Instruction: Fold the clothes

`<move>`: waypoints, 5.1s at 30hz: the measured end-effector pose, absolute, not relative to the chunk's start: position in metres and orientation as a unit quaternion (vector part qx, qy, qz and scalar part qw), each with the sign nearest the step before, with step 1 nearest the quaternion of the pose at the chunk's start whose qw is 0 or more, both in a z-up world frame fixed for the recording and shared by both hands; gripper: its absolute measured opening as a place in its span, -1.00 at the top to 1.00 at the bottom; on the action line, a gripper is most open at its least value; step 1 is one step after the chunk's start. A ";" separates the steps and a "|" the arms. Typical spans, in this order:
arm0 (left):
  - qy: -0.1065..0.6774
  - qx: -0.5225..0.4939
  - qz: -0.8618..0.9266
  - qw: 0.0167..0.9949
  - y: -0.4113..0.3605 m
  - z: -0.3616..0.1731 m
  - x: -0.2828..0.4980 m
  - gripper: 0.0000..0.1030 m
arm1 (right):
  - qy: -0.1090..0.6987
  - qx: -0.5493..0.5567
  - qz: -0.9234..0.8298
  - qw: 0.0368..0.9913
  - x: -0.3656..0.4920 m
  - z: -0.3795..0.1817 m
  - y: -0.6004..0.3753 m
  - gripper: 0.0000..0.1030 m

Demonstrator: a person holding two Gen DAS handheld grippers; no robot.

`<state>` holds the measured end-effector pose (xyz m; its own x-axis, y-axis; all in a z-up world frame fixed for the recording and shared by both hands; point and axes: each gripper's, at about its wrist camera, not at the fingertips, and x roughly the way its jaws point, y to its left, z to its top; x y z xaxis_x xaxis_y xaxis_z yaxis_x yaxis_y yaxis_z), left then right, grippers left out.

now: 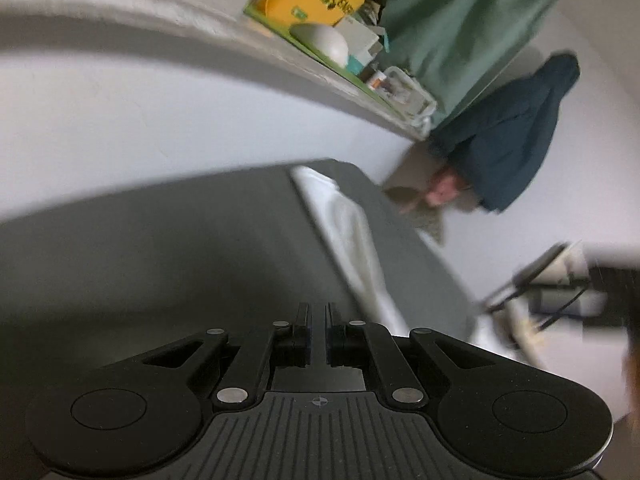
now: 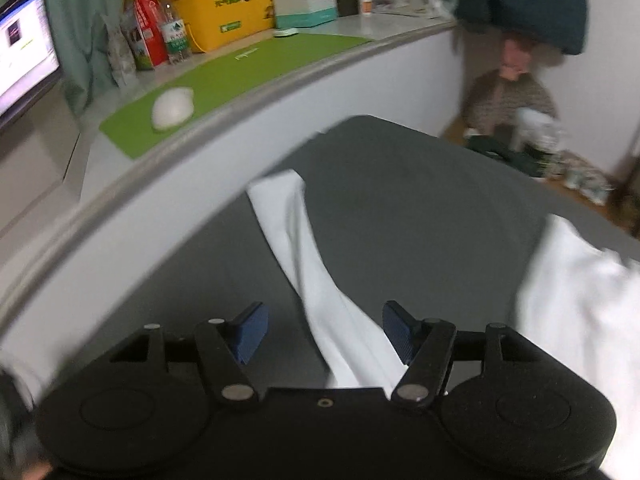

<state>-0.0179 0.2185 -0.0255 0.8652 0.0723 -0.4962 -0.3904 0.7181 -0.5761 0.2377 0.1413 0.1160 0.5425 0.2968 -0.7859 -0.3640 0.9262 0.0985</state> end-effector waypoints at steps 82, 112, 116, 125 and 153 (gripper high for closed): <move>0.157 -0.367 0.097 0.912 0.235 -0.075 0.019 0.93 | 0.403 -0.030 0.263 0.876 0.459 -0.019 0.269 0.38; 0.160 -0.365 0.099 0.912 0.234 -0.081 0.026 0.93 | 0.386 0.008 0.220 0.896 0.483 -0.023 0.249 0.23; 0.162 -0.346 0.094 0.919 0.233 -0.077 0.034 0.93 | 0.386 -0.052 0.249 0.887 0.472 0.015 0.192 -0.11; 0.164 -0.297 0.052 0.939 0.199 -0.058 0.051 0.93 | 0.484 -0.139 0.159 0.849 0.322 0.094 -0.022 -0.36; 0.406 -0.032 -0.050 0.912 -0.067 0.183 0.002 0.93 | 0.398 0.038 0.071 0.914 -0.019 0.205 -0.275 -0.82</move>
